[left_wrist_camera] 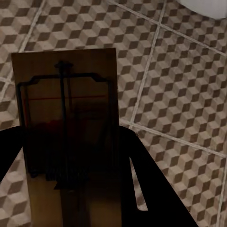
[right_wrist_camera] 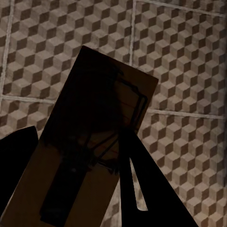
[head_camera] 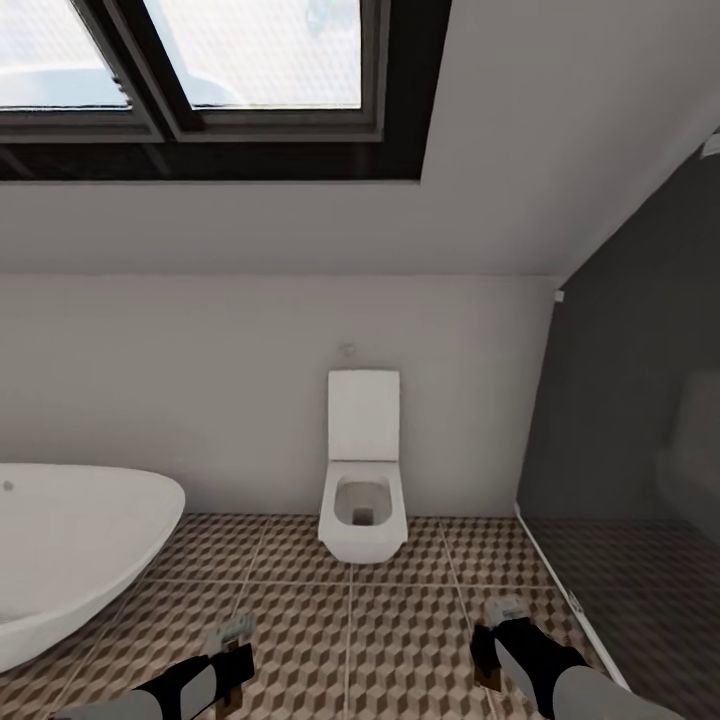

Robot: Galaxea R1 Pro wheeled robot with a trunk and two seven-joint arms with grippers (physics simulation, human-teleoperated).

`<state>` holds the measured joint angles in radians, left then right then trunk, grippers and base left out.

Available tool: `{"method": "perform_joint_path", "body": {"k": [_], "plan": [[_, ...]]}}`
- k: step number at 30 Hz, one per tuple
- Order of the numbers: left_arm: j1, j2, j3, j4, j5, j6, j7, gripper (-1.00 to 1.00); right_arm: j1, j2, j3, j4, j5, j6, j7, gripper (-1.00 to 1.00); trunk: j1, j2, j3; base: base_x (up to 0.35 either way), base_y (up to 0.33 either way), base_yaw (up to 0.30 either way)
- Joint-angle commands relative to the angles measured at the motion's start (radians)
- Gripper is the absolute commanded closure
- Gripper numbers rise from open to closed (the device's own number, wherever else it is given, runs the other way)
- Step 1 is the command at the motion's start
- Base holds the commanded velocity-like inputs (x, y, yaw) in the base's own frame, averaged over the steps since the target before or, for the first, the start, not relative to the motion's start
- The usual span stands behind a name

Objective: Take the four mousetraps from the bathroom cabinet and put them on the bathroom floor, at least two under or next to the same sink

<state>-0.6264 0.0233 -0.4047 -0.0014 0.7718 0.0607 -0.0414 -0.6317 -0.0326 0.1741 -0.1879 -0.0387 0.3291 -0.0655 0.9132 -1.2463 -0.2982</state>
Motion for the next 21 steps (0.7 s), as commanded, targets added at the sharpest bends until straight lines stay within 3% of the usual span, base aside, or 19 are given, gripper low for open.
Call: {"method": "perform_joint_path", "body": {"k": [1, 7, 8, 12, 21], "plan": [[0.0, 0.001, -0.008, 0.0, 0.008, 0.004, -0.003, 1.0, 0.0, -0.001, 0.007, -0.002, -0.004, 0.007, -0.004, 1.0, 0.001, -0.001, -0.001, 0.323, 0.0, 0.0], [0.0, 0.003, -0.008, 0.0, 0.008, 0.004, -0.003, 1.0, 0.0, -0.002, 0.006, -0.004, -0.004, 0.005, -0.006, 1.0, 0.001, -0.001, -0.001, 0.323, 0.0, 0.0], [0.0, 0.003, -0.008, -0.001, 0.008, 0.003, 0.038, 1.0, 0.0, -0.003, 0.006, -0.006, -0.004, 0.0, -0.007, 1.0, 0.001, -0.001, -0.001, 0.323, 0.0, 0.0], [-0.001, 0.003, -0.008, -0.002, 0.009, 0.002, 0.078, 1.0, 0.0, -0.003, 0.005, -0.007, -0.005, -0.008, -0.008, 1.0, 0.001, -0.001, -0.001, 0.323, 0.0, 0.0], [0.0, 0.005, -0.009, -0.002, 0.007, 0.002, 0.08, 1.0, 0.0, -0.002, 0.005, -0.007, -0.005, -0.009, -0.008, 1.0, 0.001, -0.001, -0.001, 0.323, 0.0, 0.0]]}}
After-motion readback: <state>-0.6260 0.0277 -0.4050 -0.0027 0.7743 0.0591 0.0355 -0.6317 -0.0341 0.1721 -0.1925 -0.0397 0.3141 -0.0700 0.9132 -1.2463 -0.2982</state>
